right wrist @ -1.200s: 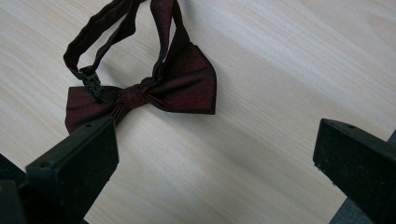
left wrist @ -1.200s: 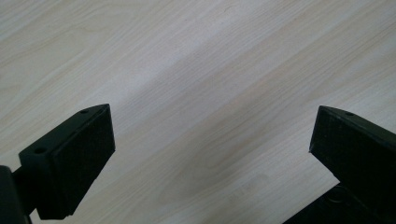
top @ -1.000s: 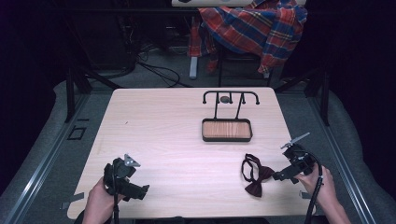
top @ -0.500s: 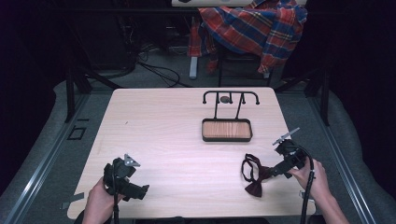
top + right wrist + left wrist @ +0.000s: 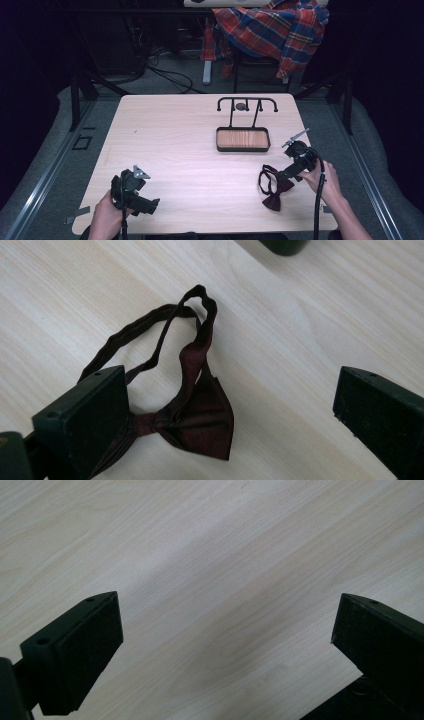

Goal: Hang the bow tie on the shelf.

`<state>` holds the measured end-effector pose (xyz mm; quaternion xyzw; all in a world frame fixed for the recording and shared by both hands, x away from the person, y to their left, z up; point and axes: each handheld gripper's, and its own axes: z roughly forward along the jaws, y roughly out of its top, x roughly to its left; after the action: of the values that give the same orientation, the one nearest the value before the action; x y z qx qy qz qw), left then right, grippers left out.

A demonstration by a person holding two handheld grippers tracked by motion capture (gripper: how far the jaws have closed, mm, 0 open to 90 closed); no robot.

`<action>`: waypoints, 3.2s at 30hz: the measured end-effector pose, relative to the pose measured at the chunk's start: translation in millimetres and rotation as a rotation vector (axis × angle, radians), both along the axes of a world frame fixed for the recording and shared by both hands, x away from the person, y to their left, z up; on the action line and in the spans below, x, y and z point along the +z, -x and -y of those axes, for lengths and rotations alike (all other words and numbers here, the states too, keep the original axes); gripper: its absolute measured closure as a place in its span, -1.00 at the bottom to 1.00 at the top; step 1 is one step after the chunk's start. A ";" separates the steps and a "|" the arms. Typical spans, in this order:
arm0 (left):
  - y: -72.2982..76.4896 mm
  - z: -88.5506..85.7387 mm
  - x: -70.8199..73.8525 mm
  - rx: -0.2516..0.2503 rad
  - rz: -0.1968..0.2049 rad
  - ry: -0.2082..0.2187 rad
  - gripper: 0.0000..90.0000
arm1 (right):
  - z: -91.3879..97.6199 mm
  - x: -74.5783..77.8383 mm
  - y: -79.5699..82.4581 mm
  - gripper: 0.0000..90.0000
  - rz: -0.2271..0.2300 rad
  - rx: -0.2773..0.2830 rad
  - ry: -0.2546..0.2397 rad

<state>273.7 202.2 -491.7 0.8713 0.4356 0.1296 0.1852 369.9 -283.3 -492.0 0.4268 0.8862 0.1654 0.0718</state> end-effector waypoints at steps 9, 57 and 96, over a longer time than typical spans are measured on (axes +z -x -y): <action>-1.1 0.9 -0.7 0.001 -0.010 -0.011 -1.00 | -14.2 -9.6 -15.7 -1.00 -0.020 0.039 0.033; 0.1 1.1 -1.1 -0.008 -0.001 -0.016 -1.00 | -29.0 -24.0 -1.3 0.97 -0.103 0.041 0.073; -0.5 0.3 -1.2 -0.006 -0.004 -0.005 -1.00 | -25.1 19.6 5.4 0.97 0.071 -0.001 0.025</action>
<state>274.2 201.9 -493.0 0.8734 0.4330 0.1283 0.1823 364.5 -258.2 -472.4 0.4204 0.8848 0.1692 0.1087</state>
